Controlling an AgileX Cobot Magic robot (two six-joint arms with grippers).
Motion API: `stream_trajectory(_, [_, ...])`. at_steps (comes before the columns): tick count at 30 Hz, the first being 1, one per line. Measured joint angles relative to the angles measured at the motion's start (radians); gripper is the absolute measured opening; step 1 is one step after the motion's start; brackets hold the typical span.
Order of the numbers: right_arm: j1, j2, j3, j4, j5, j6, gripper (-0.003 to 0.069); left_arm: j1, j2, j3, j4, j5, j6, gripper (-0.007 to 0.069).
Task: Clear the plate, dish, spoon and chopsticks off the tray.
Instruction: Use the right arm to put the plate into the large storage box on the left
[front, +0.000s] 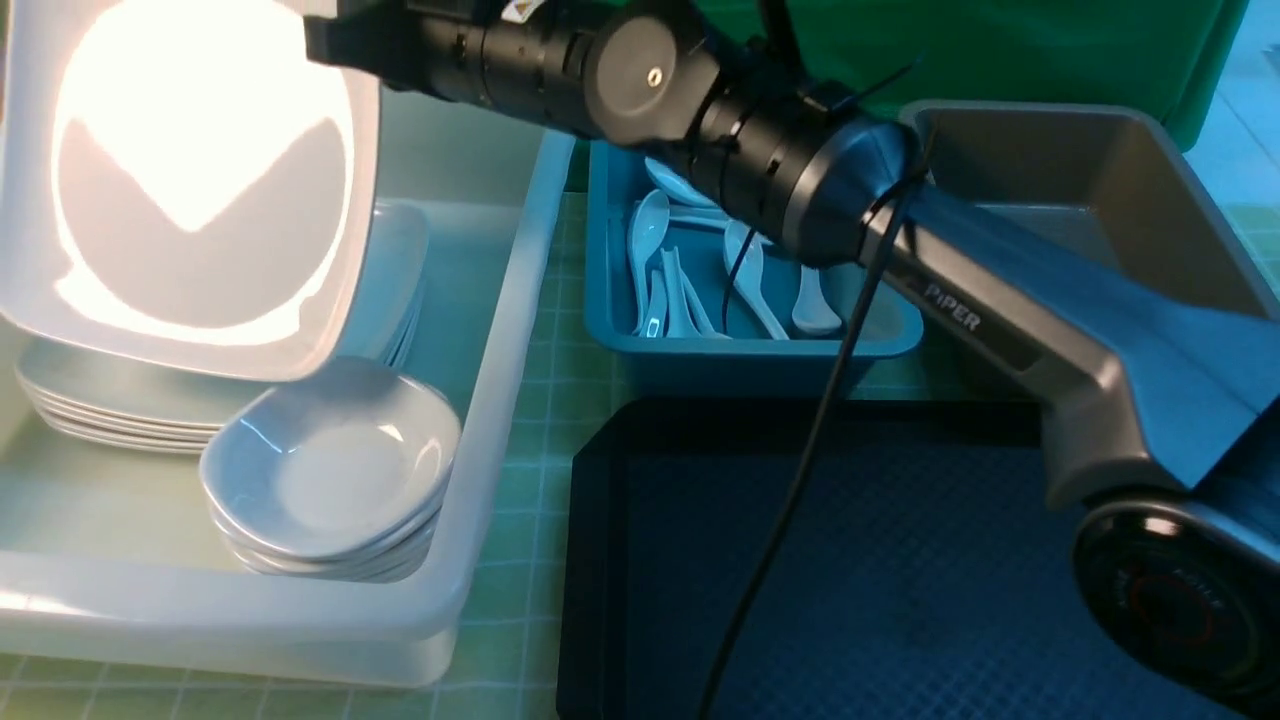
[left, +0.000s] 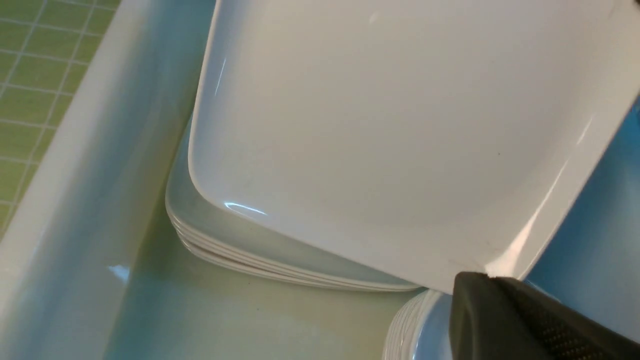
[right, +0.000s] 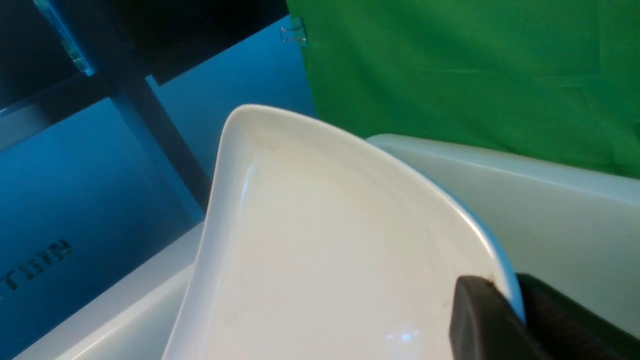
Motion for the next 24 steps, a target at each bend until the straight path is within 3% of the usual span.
stream_trajectory(19, [0.000,0.078,-0.008,0.018,-0.083,-0.010,0.0025,0.000,-0.001,0.000,-0.008,-0.009,0.001,-0.0003])
stream_trajectory(24, [0.000,0.104,-0.008,0.013,-0.106,-0.011,0.0055,0.000,-0.001,0.000,-0.012,-0.009,0.001,-0.0003])
